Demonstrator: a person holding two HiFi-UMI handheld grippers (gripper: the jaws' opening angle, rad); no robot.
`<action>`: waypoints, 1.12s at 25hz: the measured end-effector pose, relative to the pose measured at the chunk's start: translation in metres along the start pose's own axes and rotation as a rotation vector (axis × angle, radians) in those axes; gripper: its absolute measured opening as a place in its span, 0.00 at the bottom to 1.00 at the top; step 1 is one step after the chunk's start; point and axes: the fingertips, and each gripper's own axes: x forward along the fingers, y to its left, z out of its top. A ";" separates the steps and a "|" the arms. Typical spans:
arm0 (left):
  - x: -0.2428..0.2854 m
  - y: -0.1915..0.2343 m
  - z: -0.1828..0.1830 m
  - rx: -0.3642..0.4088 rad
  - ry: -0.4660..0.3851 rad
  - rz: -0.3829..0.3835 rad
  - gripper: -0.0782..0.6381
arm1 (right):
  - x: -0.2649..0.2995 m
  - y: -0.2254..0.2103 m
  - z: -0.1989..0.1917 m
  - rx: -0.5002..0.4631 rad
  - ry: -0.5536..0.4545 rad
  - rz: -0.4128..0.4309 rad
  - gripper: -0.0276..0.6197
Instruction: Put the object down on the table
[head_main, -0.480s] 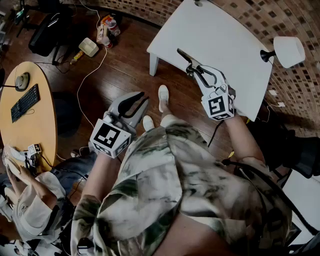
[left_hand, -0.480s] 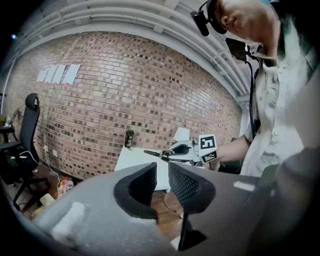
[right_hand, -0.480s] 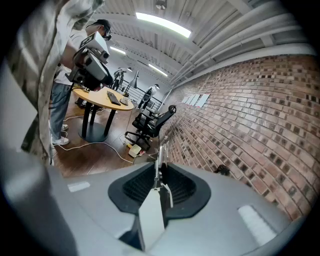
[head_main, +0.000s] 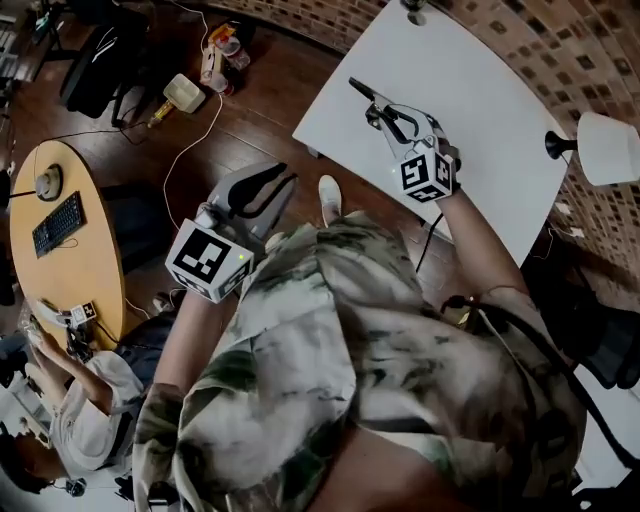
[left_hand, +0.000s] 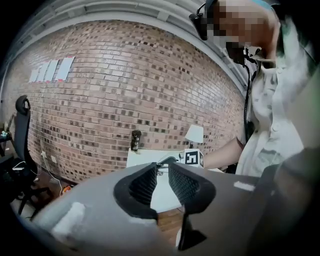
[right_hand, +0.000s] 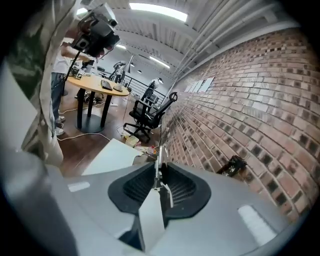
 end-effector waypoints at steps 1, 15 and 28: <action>0.010 0.009 0.006 0.002 0.005 0.003 0.22 | 0.013 -0.006 -0.006 -0.003 0.008 0.005 0.17; 0.128 0.049 0.040 -0.004 0.088 -0.069 0.22 | 0.118 -0.033 -0.072 -0.095 0.059 0.098 0.17; 0.157 0.058 0.039 -0.022 0.140 -0.080 0.22 | 0.131 -0.024 -0.079 -0.174 0.038 0.067 0.19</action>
